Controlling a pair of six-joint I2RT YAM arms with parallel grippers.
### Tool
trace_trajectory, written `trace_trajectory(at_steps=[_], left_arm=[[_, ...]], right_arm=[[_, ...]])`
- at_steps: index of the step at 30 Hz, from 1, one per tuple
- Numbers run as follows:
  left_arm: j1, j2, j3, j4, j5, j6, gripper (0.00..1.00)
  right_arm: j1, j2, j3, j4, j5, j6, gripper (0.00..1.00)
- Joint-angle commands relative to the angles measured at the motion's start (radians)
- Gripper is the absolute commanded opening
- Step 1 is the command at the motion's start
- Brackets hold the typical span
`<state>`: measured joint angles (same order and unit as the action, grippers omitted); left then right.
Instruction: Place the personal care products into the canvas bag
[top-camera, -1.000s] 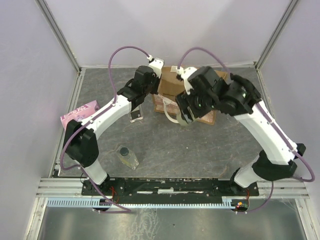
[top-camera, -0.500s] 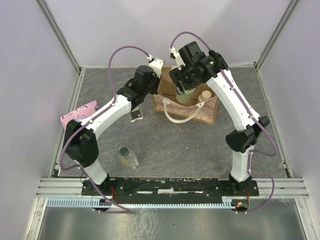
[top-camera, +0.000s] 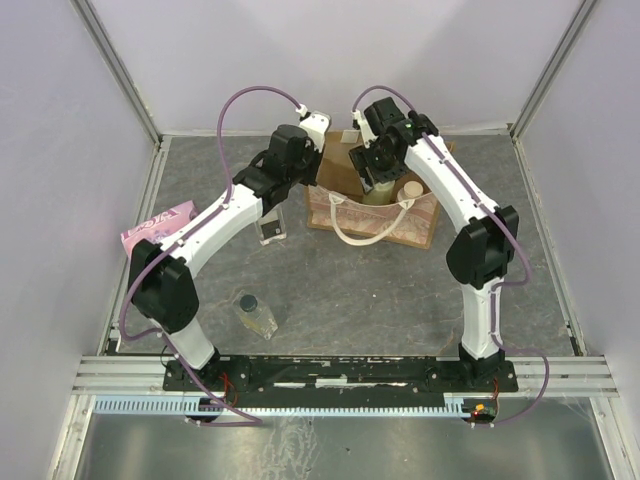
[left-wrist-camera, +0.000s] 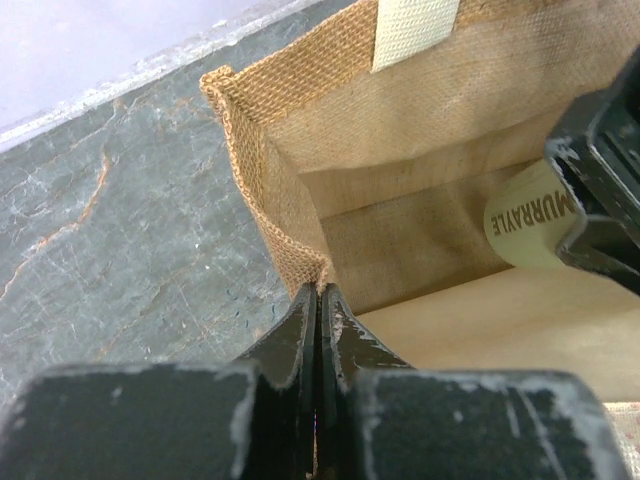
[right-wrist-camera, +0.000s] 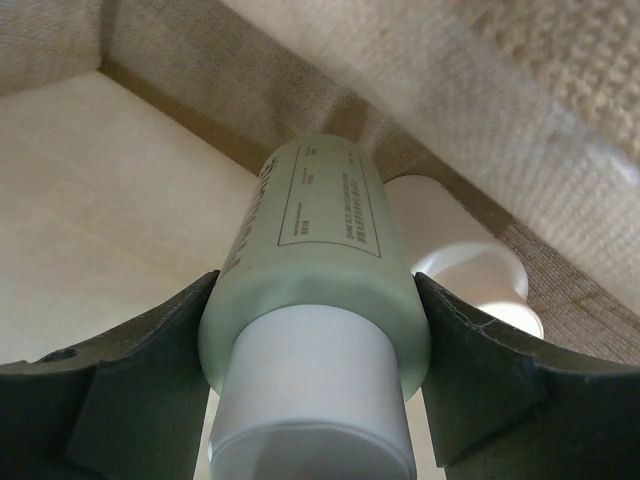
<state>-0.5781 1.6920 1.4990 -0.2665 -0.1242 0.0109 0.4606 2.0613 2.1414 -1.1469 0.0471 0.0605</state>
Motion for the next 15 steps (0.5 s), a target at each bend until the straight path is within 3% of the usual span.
trace_trajectory(at_steps=[1, 15], left_arm=[[0.000, 0.004, 0.050, -0.027, 0.002, -0.006, 0.03], [0.026, -0.018, 0.024, -0.031, -0.035, 0.014, 0.03]], right_arm=[[-0.011, -0.002, 0.012, 0.094, -0.018, -0.012, 0.00], [-0.027, 0.047, -0.131, 0.111, 0.016, -0.007, 0.00]])
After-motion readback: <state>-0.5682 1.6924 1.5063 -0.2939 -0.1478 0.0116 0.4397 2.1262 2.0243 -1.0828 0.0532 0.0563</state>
